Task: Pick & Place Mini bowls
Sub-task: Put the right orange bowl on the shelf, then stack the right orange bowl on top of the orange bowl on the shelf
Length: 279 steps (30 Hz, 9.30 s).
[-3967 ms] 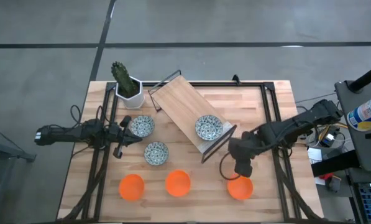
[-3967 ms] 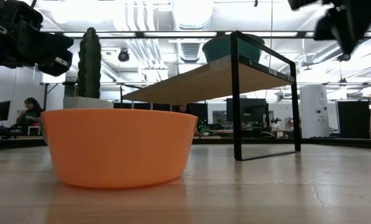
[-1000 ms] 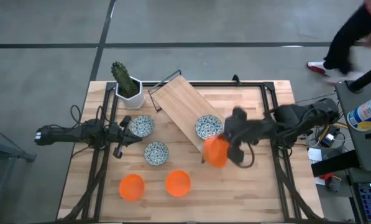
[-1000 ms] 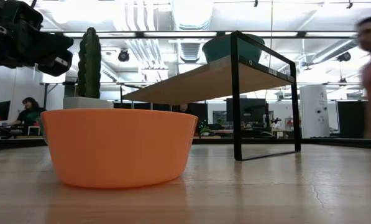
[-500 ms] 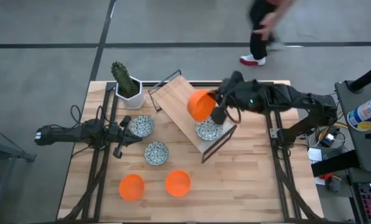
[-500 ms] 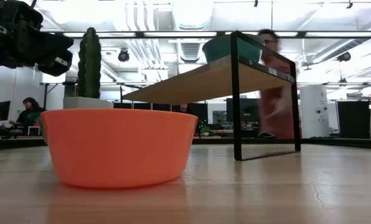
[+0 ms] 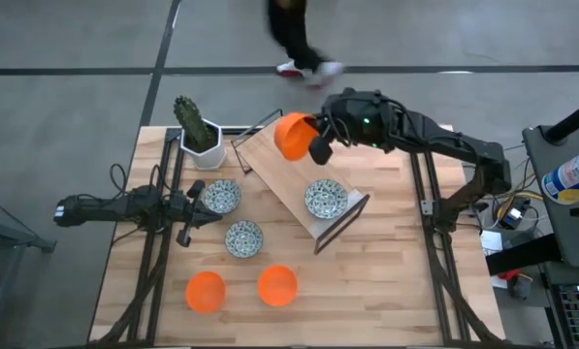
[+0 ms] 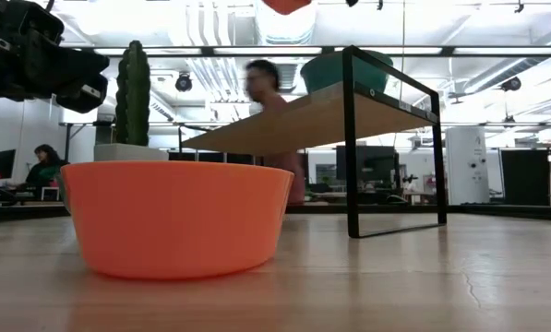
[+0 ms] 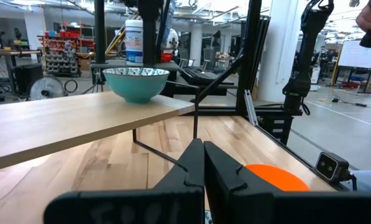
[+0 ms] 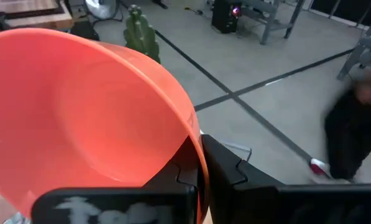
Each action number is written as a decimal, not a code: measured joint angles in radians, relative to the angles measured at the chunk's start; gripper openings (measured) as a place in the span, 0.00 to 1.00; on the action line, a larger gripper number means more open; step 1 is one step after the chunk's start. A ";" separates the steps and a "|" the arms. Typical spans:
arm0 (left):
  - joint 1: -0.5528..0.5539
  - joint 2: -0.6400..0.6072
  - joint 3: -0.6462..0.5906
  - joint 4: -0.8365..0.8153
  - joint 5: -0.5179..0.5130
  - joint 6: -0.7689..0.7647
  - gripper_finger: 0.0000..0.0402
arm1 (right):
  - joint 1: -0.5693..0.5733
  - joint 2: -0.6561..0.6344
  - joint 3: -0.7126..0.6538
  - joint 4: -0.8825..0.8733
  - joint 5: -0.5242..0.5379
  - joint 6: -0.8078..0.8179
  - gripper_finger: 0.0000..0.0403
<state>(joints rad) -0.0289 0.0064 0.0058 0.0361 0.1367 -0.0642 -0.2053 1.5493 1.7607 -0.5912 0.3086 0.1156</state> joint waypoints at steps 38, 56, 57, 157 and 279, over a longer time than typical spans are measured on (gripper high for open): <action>0.000 0.020 0.000 0.000 -0.004 0.000 0.00 | -0.323 0.598 0.506 -0.752 -0.591 0.283 0.02; 0.000 0.022 0.000 0.000 -0.004 0.000 0.00 | -0.283 0.615 0.493 -0.766 -0.559 0.319 0.03; 0.000 0.022 0.000 0.000 -0.004 0.000 0.00 | -0.283 0.615 0.492 -0.766 -0.554 0.319 0.04; 0.000 0.024 0.000 0.000 -0.004 0.000 0.00 | 0.703 0.967 0.586 -0.635 -0.161 -0.217 0.07; 0.000 0.028 0.000 0.000 -0.004 0.000 0.00 | 0.117 0.569 0.586 -0.790 0.037 -0.456 0.28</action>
<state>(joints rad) -0.0291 0.0345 0.0058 0.0364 0.1329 -0.0639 -0.0883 2.1185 2.3465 -1.3811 0.3461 -0.3402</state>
